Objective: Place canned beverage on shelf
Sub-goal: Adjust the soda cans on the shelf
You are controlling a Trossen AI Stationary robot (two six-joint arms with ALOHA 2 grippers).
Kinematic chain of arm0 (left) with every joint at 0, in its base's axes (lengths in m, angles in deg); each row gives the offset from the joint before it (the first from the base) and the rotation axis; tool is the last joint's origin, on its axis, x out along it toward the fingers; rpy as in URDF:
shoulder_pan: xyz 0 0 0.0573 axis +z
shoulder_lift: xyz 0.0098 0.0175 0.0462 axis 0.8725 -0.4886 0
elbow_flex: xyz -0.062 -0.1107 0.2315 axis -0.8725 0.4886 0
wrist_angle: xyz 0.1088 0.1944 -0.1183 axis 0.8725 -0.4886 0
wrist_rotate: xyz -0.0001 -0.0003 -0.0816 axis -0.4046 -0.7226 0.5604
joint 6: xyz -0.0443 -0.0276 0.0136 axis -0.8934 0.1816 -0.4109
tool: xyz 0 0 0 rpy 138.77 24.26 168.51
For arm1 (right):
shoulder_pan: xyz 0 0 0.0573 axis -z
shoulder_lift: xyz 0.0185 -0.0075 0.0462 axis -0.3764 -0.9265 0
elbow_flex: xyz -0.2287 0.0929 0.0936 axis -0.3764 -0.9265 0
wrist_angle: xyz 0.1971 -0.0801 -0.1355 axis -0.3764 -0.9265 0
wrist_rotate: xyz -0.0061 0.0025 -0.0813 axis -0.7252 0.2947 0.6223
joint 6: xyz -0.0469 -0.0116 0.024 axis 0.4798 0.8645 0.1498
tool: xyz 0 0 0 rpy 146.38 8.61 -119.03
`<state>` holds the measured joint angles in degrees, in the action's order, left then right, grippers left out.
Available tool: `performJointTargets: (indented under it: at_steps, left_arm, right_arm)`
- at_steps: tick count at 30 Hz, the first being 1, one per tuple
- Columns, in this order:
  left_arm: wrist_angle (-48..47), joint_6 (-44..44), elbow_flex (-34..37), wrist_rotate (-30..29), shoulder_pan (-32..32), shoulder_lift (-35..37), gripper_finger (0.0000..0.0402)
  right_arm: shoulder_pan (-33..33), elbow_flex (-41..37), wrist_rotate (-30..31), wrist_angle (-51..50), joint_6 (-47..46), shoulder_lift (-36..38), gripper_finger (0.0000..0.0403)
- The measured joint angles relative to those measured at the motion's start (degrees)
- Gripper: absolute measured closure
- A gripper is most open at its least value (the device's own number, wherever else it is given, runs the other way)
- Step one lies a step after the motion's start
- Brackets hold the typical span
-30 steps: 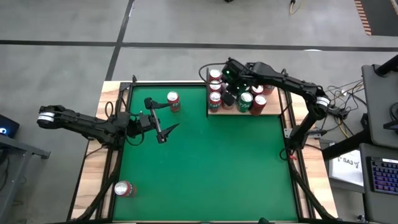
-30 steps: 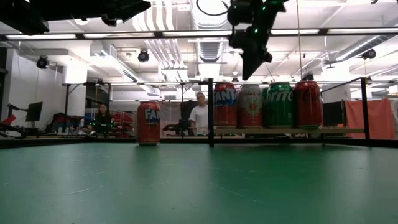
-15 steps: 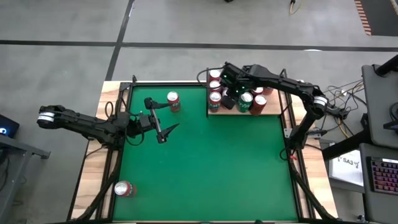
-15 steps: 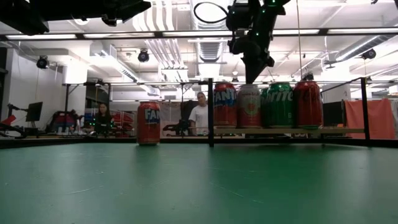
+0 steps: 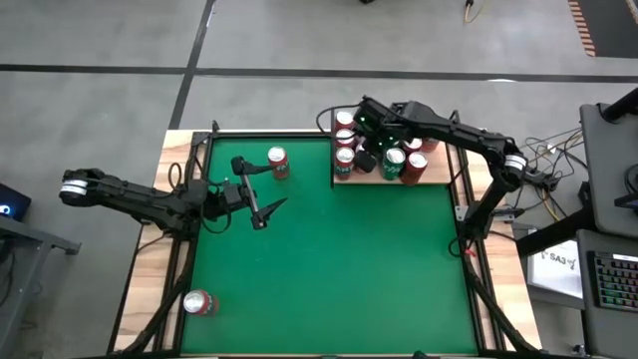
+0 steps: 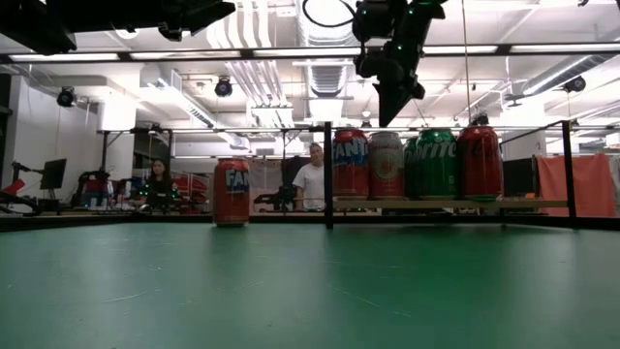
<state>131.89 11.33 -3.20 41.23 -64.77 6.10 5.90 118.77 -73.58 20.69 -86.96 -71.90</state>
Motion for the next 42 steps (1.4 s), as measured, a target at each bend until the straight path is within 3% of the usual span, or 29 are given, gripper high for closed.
performJointTargets:
  at_steps: [10,14,17,23,28,32,42]
  left_arm:
    - [-1.6,-2.0,0.0,0.0,0.0,0.0,0.0019]
    - [-2.9,-3.7,0.0,-0.2,0.1,0.0,0.0019]
    - [-3.3,-4.6,0.0,-2.4,0.1,0.0,0.0019]
    - [-3.9,-4.4,-2.9,-6.9,1.8,0.0,0.0033]
    - [-12.2,-1.8,-8.8,-6.5,6.6,0.0,0.0071]
    - [-20.0,-2.1,-13.1,-0.4,10.4,-0.9,0.0114]
    - [-20.9,-2.3,-15.0,1.6,11.2,-6.8,0.025]
  right_arm:
    - [0.1,-2.9,1.7,4.9,8.1,4.7,0.0394]
    - [0.8,-7.4,0.2,13.6,12.9,7.7,0.0394]
    - [2.6,-12.2,-3.0,20.9,16.2,9.9,0.0394]
    - [5.4,-21.6,-3.9,33.6,18.4,13.1,0.0394]
    - [5.6,-25.8,-3.9,40.4,18.8,14.2,0.0394]
    - [5.6,-26.2,-3.9,41.1,17.7,14.6,0.0394]
    - [5.6,-26.5,-3.9,34.7,12.5,16.6,0.0394]
